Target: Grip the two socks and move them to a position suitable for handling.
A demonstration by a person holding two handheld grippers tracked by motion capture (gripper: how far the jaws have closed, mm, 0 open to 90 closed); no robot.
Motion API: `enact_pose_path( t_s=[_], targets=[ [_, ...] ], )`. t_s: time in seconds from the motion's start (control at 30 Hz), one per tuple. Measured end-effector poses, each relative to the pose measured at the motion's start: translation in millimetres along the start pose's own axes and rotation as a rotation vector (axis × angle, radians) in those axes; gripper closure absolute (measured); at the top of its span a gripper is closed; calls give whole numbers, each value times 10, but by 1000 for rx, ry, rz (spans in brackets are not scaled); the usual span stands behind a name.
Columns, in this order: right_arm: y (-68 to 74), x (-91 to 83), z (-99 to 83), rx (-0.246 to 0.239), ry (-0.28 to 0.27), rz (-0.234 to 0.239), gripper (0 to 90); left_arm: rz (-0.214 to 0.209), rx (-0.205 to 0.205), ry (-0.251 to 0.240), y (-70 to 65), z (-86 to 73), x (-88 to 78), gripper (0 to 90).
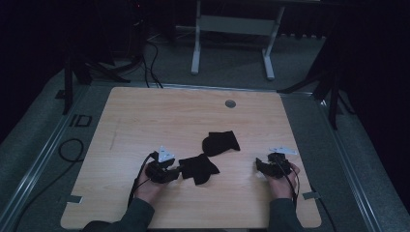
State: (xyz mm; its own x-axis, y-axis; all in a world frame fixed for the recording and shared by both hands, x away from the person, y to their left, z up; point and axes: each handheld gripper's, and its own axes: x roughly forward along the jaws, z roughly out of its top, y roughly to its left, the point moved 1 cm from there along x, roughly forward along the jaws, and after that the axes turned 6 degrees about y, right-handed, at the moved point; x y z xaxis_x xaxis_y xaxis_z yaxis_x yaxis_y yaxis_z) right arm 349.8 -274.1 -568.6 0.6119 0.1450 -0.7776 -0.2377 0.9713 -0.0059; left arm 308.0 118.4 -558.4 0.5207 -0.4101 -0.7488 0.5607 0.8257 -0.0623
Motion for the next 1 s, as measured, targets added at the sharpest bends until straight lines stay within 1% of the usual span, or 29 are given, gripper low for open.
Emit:
enact_pose_path(
  t_s=[0.07, 0.17, 0.23, 0.33, 0.43, 0.47, 0.5, 0.53, 0.57, 0.8, 0.83, 0.9, 0.93, 0.97, 1.0],
  targets=[
    [36, -23, 6, -26, 1, -2, 463, 0, 4, 1, -3, 1, 2, 544],
    [75, -68, 29, -36, -7, 33, 533, 1, 4, 4, -9, 1, 9, 544],
    [106, -91, 43, -49, -7, 51, 561, 2, 1, 4, -9, 0, 13, 544],
    [174, -122, 65, -87, 0, 83, 596, 6, 2, 6, 4, 0, 9, 544],
    [257, -161, 92, -120, 7, 102, 623, 5, -4, 3, 12, -3, 8, 544],
    [273, -170, 99, -127, 8, 110, 652, 7, -3, 2, 14, -3, 8, 544],
    [293, -182, 107, -134, 13, 128, 671, 9, -2, 0, 18, -2, 7, 544],
    [320, -200, 116, -144, 16, 147, 679, 10, -2, -1, 20, -2, 5, 543],
    [337, -210, 122, -149, 20, 150, 678, 13, -3, -1, 23, -2, 3, 542],
    [534, -271, 160, -227, 25, 167, 679, 12, -11, -2, 36, 2, 5, 539],
    [571, -278, 166, -236, 27, 178, 680, 12, -11, -2, 36, 3, 7, 539],
    [624, -304, 185, -228, 25, 237, 695, 13, -11, 2, 34, 3, 13, 538],
    [655, -326, 197, -228, 20, 254, 705, 13, -10, 3, 32, 2, 15, 538],
    [681, -344, 205, -234, 17, 259, 711, 12, -10, 3, 27, 2, 19, 538],
    [728, -371, 216, -247, 12, 273, 713, 12, -10, 3, 25, 2, 20, 538]
  ],
)
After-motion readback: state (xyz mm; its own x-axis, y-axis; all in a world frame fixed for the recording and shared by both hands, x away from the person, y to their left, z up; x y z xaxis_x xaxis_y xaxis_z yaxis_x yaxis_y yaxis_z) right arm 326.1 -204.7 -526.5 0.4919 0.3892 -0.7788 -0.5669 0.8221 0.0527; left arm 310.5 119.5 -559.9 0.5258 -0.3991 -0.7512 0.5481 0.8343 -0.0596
